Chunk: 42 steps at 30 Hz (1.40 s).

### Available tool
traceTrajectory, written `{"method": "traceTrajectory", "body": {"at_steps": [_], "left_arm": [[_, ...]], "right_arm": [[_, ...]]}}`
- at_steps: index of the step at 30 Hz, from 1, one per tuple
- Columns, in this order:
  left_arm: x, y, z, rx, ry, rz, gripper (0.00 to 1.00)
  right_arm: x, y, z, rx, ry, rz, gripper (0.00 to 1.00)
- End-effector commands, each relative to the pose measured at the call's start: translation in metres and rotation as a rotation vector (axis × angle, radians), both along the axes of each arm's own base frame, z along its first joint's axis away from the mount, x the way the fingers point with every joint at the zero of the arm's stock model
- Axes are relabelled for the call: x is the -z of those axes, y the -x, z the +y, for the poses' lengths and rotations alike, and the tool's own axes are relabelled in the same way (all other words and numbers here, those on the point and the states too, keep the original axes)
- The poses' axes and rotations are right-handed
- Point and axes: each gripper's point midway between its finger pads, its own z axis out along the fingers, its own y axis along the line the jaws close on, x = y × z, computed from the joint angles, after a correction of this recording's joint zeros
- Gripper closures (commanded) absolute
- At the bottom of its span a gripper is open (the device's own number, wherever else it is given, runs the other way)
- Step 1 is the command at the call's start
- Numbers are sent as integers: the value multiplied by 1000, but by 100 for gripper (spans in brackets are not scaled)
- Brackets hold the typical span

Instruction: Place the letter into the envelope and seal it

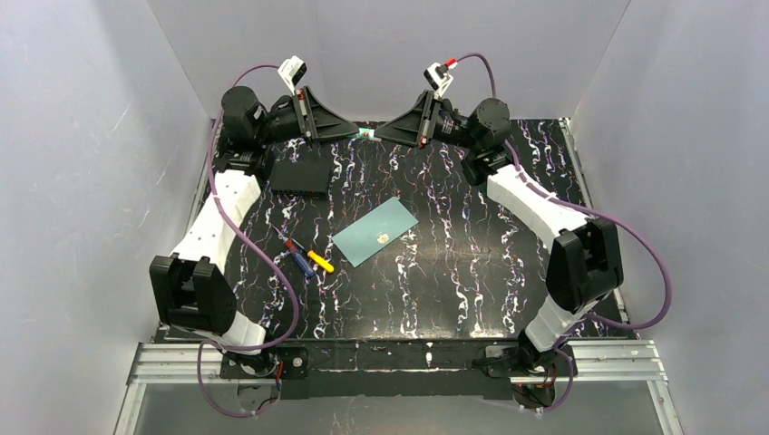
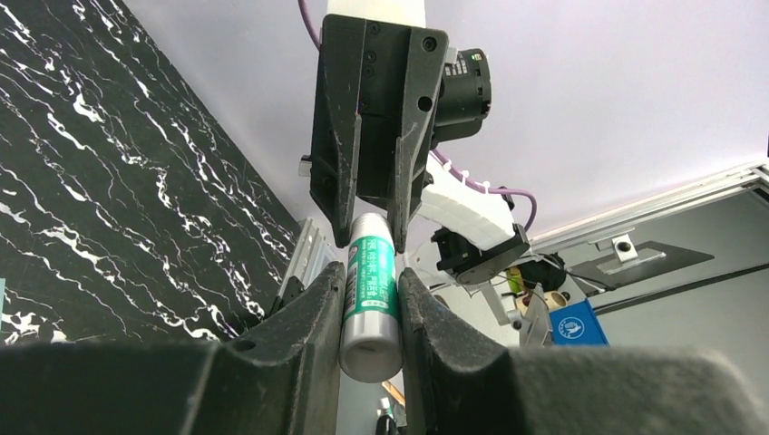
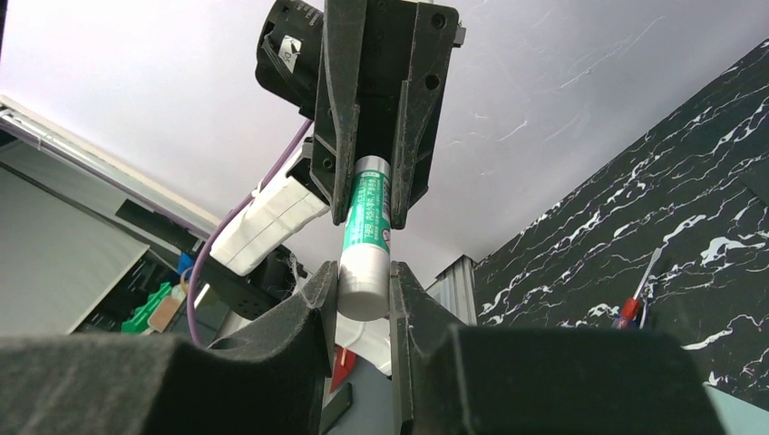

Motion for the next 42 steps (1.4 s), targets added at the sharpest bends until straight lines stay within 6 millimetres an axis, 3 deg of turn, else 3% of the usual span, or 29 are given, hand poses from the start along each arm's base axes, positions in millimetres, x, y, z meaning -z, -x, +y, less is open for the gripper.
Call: {"method": "traceTrajectory", "body": {"at_steps": [1, 6, 12, 19, 27, 33, 40, 42], "left_arm": [[4, 26, -30, 98, -4, -40, 100], [12, 30, -47, 49, -2, -61, 100], [36, 28, -66, 46, -22, -29, 100], [40, 7, -77, 12, -33, -22, 100], [49, 17, -92, 115, -41, 21, 100], [48, 22, -101, 143, -37, 21, 100], [55, 30, -98, 139, -37, 40, 100], [57, 28, -93, 114, -39, 40, 100]], "right_arm": [[-30, 19, 10, -63, -67, -69, 99], [-27, 14, 13, -48, -81, 2, 99], [-15, 20, 27, -92, -45, 38, 99], [9, 21, 34, -111, 21, 90, 99], [-2, 24, 38, -151, -64, 74, 99], [-28, 25, 30, -169, -222, 61, 99], [-36, 1, 8, -72, -297, 61, 99], [-30, -5, 7, -45, -278, 66, 99]]}}
